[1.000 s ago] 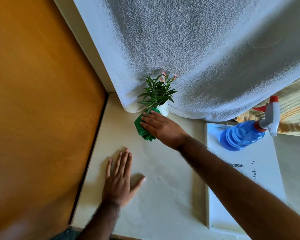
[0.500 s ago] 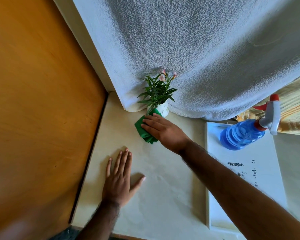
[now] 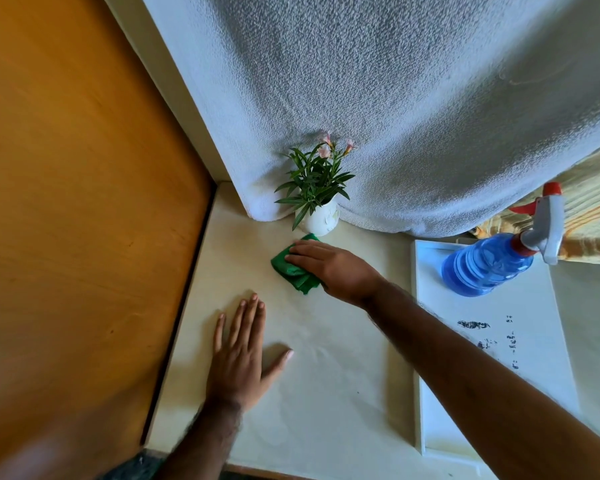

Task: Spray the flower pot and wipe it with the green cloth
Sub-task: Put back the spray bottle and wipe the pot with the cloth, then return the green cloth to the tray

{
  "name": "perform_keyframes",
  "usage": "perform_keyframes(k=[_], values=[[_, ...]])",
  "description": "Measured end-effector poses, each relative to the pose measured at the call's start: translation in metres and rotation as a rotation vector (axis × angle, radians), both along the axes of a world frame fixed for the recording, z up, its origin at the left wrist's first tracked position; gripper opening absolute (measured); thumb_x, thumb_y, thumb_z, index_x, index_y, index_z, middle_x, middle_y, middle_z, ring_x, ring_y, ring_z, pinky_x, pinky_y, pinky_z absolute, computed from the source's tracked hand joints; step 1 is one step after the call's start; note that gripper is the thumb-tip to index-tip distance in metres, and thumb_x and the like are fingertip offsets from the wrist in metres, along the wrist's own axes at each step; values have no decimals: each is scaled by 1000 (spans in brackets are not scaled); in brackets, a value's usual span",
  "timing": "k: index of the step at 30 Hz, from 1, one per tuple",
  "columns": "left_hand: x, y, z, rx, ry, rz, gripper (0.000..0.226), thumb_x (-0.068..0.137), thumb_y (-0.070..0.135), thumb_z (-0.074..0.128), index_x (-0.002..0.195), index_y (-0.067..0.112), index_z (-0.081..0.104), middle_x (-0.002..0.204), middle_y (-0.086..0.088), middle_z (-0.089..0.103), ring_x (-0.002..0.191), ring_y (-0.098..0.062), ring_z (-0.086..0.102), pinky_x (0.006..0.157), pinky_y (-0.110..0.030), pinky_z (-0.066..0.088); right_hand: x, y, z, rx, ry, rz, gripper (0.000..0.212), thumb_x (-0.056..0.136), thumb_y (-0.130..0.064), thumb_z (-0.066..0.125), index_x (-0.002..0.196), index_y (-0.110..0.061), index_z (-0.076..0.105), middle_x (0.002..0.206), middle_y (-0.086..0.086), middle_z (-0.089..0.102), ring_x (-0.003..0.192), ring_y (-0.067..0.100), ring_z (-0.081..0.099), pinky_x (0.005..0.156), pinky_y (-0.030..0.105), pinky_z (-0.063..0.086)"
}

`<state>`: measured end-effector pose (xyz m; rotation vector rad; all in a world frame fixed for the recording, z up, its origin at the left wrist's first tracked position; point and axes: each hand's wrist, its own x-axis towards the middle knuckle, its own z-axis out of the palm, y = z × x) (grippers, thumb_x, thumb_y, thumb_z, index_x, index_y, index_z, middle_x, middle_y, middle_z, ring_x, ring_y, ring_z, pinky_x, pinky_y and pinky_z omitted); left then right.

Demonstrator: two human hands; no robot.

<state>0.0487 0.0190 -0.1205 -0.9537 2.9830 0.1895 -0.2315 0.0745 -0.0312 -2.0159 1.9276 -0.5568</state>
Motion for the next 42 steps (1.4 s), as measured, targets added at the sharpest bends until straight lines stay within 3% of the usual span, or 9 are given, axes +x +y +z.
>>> perform_keyframes(k=[3,9,12,15,18,25,32,35,42], values=[[-1,0,1,1,4,3,102,92,82,34,166,13,16,176,-8,19,161,-26,21,127,-61,27,5,-10,14,-158,105,86,46,93,8,39,130,4,65,136,23,64,133,40,56,114,51,42],[-1,0,1,-2,2,1,102,93,81,36,166,13,17,176,-8,19,162,-26,21,126,-62,28,-8,-20,10,-196,205,69,31,94,9,51,119,10,70,124,29,69,122,49,62,108,61,42],[-1,0,0,-10,5,1,102,92,82,34,166,13,18,175,-9,20,161,-27,22,126,-62,28,-5,-13,-6,-75,112,67,41,87,19,52,125,12,65,131,33,63,127,51,56,111,61,41],[1,-1,0,-11,11,0,103,92,83,34,166,13,17,175,-9,21,161,-27,22,127,-61,27,1,-4,-15,77,6,-47,60,84,21,50,141,3,55,150,25,49,142,41,44,121,46,34],[0,-1,-1,-1,16,0,103,92,83,34,166,14,18,175,-9,22,161,-28,23,128,-61,25,4,2,-14,106,-17,-140,65,83,19,53,145,-2,53,154,19,47,144,35,42,121,40,33],[1,-2,1,-3,-5,-7,104,91,84,31,166,12,17,175,-10,21,160,-29,24,128,-61,25,4,35,20,-75,48,-244,59,78,23,61,134,4,62,141,24,59,134,41,54,117,50,39],[1,-1,4,-27,40,-19,102,91,78,43,163,8,28,172,-12,28,158,-29,30,126,-61,28,3,139,30,-154,74,-492,69,72,28,62,137,5,58,147,23,53,138,39,49,117,50,38],[0,0,4,-30,60,-22,100,91,76,47,163,9,27,173,-11,26,159,-28,28,126,-61,27,12,197,17,-118,124,-616,80,62,33,63,136,4,60,147,21,55,138,36,49,116,46,37],[1,-1,-1,-44,72,-15,98,94,77,40,165,11,22,174,-9,26,160,-26,27,127,-60,26,23,274,-16,40,179,-747,80,63,31,73,137,1,60,146,21,56,135,38,53,107,59,48]])
